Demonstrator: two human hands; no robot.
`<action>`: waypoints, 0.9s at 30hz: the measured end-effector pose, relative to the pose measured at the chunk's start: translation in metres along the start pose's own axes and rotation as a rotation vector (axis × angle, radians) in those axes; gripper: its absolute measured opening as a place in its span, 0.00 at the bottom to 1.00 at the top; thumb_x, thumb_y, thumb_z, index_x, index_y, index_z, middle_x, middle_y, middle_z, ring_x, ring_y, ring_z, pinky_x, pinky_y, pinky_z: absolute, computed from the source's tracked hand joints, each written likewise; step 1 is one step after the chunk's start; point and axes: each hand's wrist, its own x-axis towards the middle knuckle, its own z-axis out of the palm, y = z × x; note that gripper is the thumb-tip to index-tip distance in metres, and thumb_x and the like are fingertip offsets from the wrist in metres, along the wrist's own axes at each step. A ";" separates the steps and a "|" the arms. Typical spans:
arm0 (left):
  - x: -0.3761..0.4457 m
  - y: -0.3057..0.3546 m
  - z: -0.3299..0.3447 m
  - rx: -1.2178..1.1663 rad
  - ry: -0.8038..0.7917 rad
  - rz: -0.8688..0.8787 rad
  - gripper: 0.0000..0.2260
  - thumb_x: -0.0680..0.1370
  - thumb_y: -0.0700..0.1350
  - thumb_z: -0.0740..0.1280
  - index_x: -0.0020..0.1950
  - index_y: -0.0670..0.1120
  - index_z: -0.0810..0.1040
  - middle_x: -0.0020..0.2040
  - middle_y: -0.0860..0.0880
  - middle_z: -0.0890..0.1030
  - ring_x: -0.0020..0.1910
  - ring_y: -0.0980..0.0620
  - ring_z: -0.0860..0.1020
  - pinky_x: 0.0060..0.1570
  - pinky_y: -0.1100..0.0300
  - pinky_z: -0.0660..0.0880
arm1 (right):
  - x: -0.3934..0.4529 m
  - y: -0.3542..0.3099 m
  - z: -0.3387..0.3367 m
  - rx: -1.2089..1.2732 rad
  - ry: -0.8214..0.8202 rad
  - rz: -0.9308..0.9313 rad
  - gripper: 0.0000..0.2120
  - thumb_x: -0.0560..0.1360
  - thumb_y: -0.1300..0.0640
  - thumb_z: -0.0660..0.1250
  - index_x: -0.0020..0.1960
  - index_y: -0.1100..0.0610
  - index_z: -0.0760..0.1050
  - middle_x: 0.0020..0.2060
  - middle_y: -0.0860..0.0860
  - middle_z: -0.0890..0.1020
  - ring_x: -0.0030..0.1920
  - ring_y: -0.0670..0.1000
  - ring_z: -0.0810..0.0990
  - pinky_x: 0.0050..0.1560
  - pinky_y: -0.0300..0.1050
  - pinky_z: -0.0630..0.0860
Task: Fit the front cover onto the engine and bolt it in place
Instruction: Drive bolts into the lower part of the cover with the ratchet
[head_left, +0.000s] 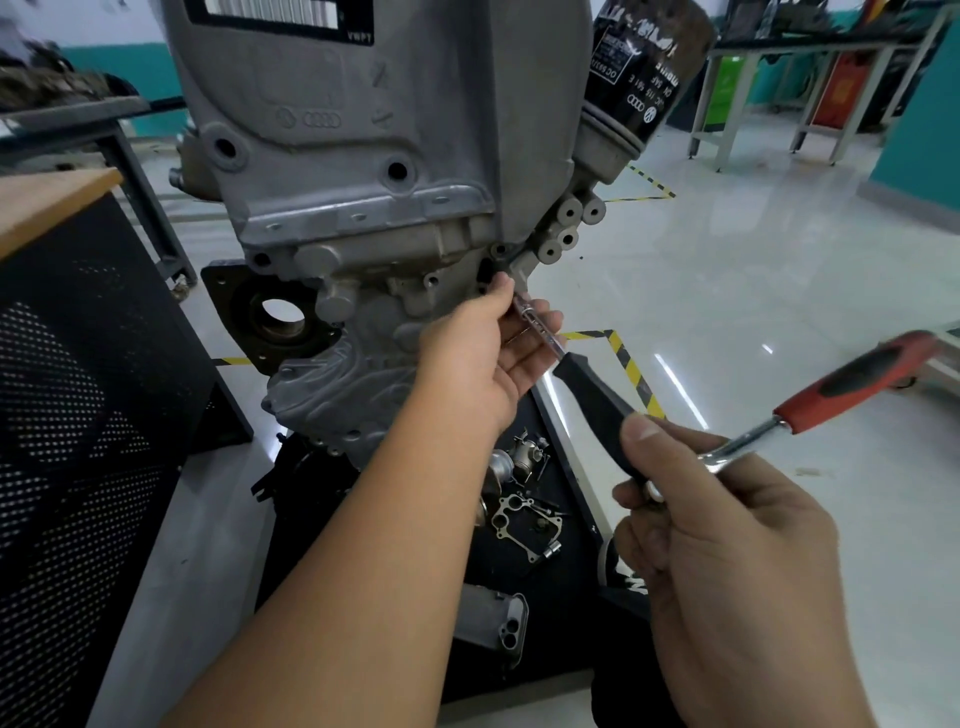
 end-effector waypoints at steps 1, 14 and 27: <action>-0.001 0.002 -0.002 0.004 -0.023 -0.022 0.11 0.82 0.47 0.69 0.43 0.42 0.80 0.34 0.46 0.85 0.32 0.52 0.85 0.28 0.59 0.79 | -0.001 0.002 0.001 -0.010 -0.007 -0.012 0.03 0.68 0.60 0.79 0.40 0.58 0.86 0.28 0.58 0.78 0.25 0.51 0.68 0.24 0.40 0.64; -0.004 0.007 -0.002 0.031 -0.001 -0.020 0.08 0.81 0.44 0.69 0.44 0.42 0.80 0.34 0.46 0.85 0.30 0.53 0.84 0.27 0.61 0.78 | -0.015 0.020 0.012 -0.135 0.081 -0.203 0.14 0.61 0.44 0.80 0.45 0.47 0.88 0.29 0.56 0.83 0.26 0.52 0.75 0.31 0.43 0.71; -0.003 0.006 0.003 0.078 0.088 0.100 0.06 0.79 0.42 0.72 0.45 0.40 0.79 0.33 0.44 0.85 0.29 0.50 0.84 0.27 0.60 0.78 | -0.020 0.019 0.012 -0.237 0.053 -0.222 0.13 0.62 0.43 0.84 0.44 0.44 0.87 0.31 0.52 0.84 0.28 0.51 0.78 0.35 0.45 0.75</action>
